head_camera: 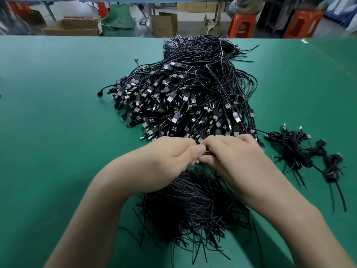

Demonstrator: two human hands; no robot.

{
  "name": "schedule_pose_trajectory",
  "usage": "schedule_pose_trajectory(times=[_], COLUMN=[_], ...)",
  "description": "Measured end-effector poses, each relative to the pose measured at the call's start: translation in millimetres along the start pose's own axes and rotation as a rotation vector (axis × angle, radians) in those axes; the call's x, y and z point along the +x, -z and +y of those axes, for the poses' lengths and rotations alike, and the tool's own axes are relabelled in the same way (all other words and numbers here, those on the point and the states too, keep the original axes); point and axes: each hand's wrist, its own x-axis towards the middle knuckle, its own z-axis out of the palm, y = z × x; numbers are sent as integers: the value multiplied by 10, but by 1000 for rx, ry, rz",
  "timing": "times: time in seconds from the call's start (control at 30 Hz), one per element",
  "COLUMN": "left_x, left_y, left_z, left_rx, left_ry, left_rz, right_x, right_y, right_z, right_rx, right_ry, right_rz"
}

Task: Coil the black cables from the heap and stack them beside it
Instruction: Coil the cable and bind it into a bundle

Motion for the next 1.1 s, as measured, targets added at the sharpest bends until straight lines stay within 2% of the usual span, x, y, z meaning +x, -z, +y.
schedule_pose_trajectory(times=[0.1, 0.17, 0.27, 0.33, 0.43, 0.6, 0.73, 0.87, 0.93, 1.03, 1.1], left_x=[33, 59, 138, 196, 243, 287, 272, 232, 220, 149, 96], left_y=[-34, -79, -188, -264, -351, -442, -410, -357, -307, -127, 0], left_z=[40, 72, 114, 133, 147, 206, 195, 182, 145, 18, -107], left_rx=[-52, -134, -223, -330, -419, -659, -752, -548, -418, -323, -91], left_ry=[-59, -100, -85, -64, -120, -147, -95, -27, -17, -20, -51], left_rz=[109, 191, 316, 363, 371, 222, 118, 46, 34, 122, 201], right_x=[-15, -45, -18, 7, 2, -1, 11, 6, -7, 0, 16], right_y=[41, 34, 6, 5, -24, -38, -14, -39, -34, -7, 31], right_z=[46, 81, 45, -4, -83, -142, -260, -268, -236, -152, -91], right_rx=[147, 352, 984, 1262, 1261, 1195, 1358, 1218, 1226, 1225, 1258], right_ry=[-212, -342, -503, -537, -457, -447, -427, -375, -388, -425, -435], right_rz=[150, 163, 163, 170, 168, 346, 446, 495, 499, 522, 532])
